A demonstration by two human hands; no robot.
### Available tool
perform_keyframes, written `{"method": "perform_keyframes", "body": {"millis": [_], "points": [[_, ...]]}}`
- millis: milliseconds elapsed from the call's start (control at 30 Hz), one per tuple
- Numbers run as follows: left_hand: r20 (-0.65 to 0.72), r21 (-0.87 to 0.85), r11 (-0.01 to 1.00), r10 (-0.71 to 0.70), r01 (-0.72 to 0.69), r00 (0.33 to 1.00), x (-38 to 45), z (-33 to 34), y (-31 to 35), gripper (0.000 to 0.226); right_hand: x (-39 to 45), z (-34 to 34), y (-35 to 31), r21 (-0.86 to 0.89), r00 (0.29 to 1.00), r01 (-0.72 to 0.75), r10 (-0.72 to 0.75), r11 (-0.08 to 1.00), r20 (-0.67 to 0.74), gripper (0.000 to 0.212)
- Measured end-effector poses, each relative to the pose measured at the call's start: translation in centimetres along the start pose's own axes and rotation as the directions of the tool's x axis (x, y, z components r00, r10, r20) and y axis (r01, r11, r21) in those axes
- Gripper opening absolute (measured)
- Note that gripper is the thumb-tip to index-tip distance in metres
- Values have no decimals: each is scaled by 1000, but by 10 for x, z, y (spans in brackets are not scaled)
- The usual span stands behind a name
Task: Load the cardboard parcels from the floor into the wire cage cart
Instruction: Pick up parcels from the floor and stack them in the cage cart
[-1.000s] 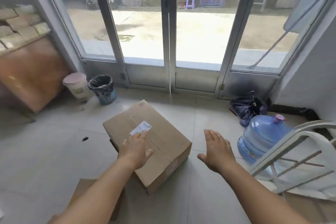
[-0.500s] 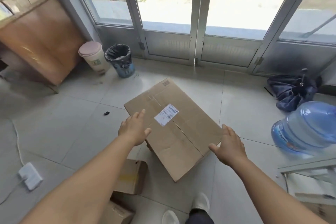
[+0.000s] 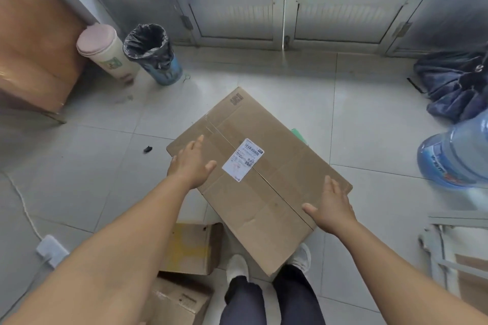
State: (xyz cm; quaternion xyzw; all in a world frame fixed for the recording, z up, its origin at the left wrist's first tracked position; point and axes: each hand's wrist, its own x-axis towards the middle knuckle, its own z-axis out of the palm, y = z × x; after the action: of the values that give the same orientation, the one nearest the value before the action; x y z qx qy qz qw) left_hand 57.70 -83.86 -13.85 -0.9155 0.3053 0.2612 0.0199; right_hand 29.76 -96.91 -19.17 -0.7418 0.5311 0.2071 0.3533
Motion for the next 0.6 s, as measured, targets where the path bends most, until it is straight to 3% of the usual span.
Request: {"method": "perform_keyframes", "body": {"millis": [267,433,600], "points": [[72,102,991,81,-89,994,91,25,-48,79,25,68,-6,74,974,-225,222,972,39,100],[102,129,984,108,-121,989,142,35,-71,82,32,104,-6,211,900,-428,435,879,17,98],[109,134,973,177,-191,978,179,48,-79,86,38,137,-8,364,850,-494,526,789,14,104]]}}
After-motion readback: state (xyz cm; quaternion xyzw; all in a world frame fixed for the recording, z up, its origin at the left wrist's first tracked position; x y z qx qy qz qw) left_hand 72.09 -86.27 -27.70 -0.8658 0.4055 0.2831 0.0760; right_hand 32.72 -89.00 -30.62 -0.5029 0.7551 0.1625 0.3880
